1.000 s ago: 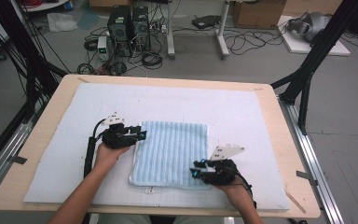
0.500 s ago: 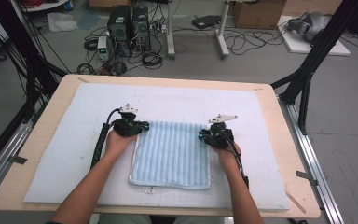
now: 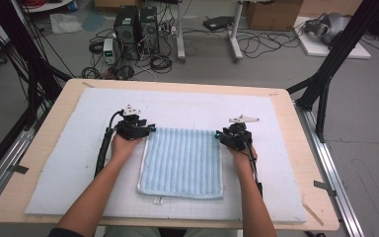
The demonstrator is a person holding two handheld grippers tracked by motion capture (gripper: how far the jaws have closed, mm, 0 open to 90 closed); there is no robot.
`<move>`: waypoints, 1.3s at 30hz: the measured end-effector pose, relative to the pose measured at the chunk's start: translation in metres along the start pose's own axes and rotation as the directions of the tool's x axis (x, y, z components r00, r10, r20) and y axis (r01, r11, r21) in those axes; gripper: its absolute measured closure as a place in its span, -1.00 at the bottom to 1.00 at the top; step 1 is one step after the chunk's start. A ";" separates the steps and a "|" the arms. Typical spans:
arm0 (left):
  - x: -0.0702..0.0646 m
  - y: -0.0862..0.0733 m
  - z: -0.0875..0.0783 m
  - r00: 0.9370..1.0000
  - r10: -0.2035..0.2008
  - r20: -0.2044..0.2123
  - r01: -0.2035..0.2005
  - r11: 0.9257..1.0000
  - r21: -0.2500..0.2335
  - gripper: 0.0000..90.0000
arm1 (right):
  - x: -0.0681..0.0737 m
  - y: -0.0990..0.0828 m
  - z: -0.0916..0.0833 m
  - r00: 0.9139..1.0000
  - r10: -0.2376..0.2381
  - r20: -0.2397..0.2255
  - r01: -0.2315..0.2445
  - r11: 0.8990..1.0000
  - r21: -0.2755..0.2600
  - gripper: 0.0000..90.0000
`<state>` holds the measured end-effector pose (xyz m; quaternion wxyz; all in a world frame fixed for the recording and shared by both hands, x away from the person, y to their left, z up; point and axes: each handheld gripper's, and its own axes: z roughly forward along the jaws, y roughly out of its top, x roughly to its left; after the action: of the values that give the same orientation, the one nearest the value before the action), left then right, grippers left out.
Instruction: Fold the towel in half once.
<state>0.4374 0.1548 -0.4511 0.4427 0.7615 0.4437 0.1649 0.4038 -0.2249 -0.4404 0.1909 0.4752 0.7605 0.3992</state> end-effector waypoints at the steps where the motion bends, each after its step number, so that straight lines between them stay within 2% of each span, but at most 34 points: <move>1: 0.000 0.001 0.001 1.000 0.005 0.002 -0.005 1.000 0.015 0.13 | 0.000 0.002 0.003 1.000 -0.007 0.007 0.007 1.000 0.023 0.30; 3: -0.002 0.001 0.004 1.000 0.022 0.004 -0.022 0.999 0.045 0.16 | 0.001 0.005 0.012 1.000 -0.022 0.019 0.021 0.998 0.057 0.29; 4: -0.003 0.002 0.004 0.999 0.036 0.017 -0.037 0.998 0.046 0.27 | 0.001 0.006 0.017 0.999 -0.036 0.021 0.034 0.996 0.082 0.34; 5: -0.004 0.001 0.005 0.997 0.060 0.041 -0.062 0.997 0.049 0.62 | 0.001 0.006 0.019 0.999 -0.040 0.017 0.039 0.996 0.080 0.47; 6: -0.006 0.002 0.005 0.995 0.089 0.040 -0.092 0.994 0.057 0.87 | 0.001 0.006 0.020 0.999 -0.037 -0.004 0.038 0.997 0.075 0.69; 7: -0.007 0.002 0.006 0.996 0.087 0.034 -0.089 0.995 0.054 0.92 | 0.002 0.006 0.020 0.999 -0.043 -0.020 0.045 0.996 0.075 0.81; 9: -0.003 0.003 0.006 0.999 0.038 0.038 -0.040 0.997 0.059 0.94 | 0.004 0.008 0.021 0.998 -0.064 -0.022 0.066 0.994 0.084 0.89; 10: -0.001 0.004 0.007 0.999 0.005 0.036 -0.007 0.999 0.050 0.94 | 0.003 0.009 0.021 0.998 -0.055 -0.016 0.056 0.994 0.090 0.90; 12: 0.000 0.005 0.008 0.999 -0.015 0.031 0.013 0.999 0.048 0.94 | 0.002 0.011 0.023 0.999 -0.051 0.001 0.050 0.996 0.080 0.91; 15: 0.001 0.007 0.011 1.000 0.005 0.017 -0.006 0.999 0.039 0.94 | 0.002 0.011 0.027 0.998 -0.060 0.028 0.058 0.997 0.055 0.92; 19: 0.004 0.009 0.012 1.000 0.003 0.000 -0.003 1.000 0.020 0.93 | 0.003 0.015 0.030 0.997 -0.059 0.053 0.058 0.998 0.029 0.91; 20: 0.004 0.009 0.012 1.000 0.002 0.007 -0.002 1.000 0.009 0.90 | 0.003 0.016 0.030 0.997 -0.057 0.053 0.055 0.998 0.028 0.88; 21: 0.004 0.009 0.010 1.000 0.006 0.016 -0.006 1.000 -0.010 0.75 | 0.003 0.017 0.030 0.996 -0.061 0.059 0.060 0.998 0.020 0.81; 22: 0.006 0.010 0.007 1.000 0.009 0.020 -0.009 1.000 -0.015 0.51 | 0.004 0.017 0.028 0.997 -0.056 0.062 0.055 0.998 0.013 0.73; 24: 0.010 0.011 0.000 0.998 -0.034 0.060 0.037 0.998 -0.051 0.18 | 0.002 0.018 0.023 0.997 -0.054 0.059 0.054 0.999 0.001 0.53; 26: 0.013 0.011 -0.010 0.995 -0.050 0.090 0.059 0.993 -0.099 -0.02 | 0.001 0.019 0.016 0.998 -0.038 0.047 0.039 0.999 -0.024 0.30; 29: 0.017 0.009 -0.024 0.993 -0.049 0.104 0.066 0.983 -0.169 -0.27 | -0.001 0.020 0.001 0.998 -0.039 0.053 0.042 0.998 -0.056 0.01; 31: 0.018 0.008 -0.033 0.994 -0.046 0.095 0.062 0.983 -0.173 -0.56 | -0.003 0.019 -0.009 0.999 -0.028 0.039 0.031 0.997 -0.067 -0.14; 33: 0.019 0.004 -0.041 0.993 -0.031 0.117 0.053 0.980 -0.193 -0.58 | -0.005 0.017 -0.018 1.000 -0.018 0.022 0.020 0.997 -0.078 -0.26; 36: 0.017 -0.001 -0.055 0.990 0.001 0.143 0.029 0.978 -0.208 -0.58 | -0.006 0.010 -0.032 0.999 -0.031 0.020 0.032 0.997 -0.070 -0.42; 38: 0.014 -0.006 -0.063 0.990 0.003 0.143 0.031 0.972 -0.233 -0.58 | -0.005 0.004 -0.042 0.999 -0.044 0.018 0.045 0.997 -0.062 -0.55; 39: 0.013 -0.008 -0.067 0.988 0.004 0.151 0.032 0.971 -0.237 -0.58 | -0.004 0.001 -0.047 0.999 -0.047 0.016 0.048 0.997 -0.065 -0.56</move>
<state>0.3974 0.2026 -0.4228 0.5646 0.7098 0.3913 0.1560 0.3748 -0.2488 -0.4113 0.2213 0.4537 0.7565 0.4157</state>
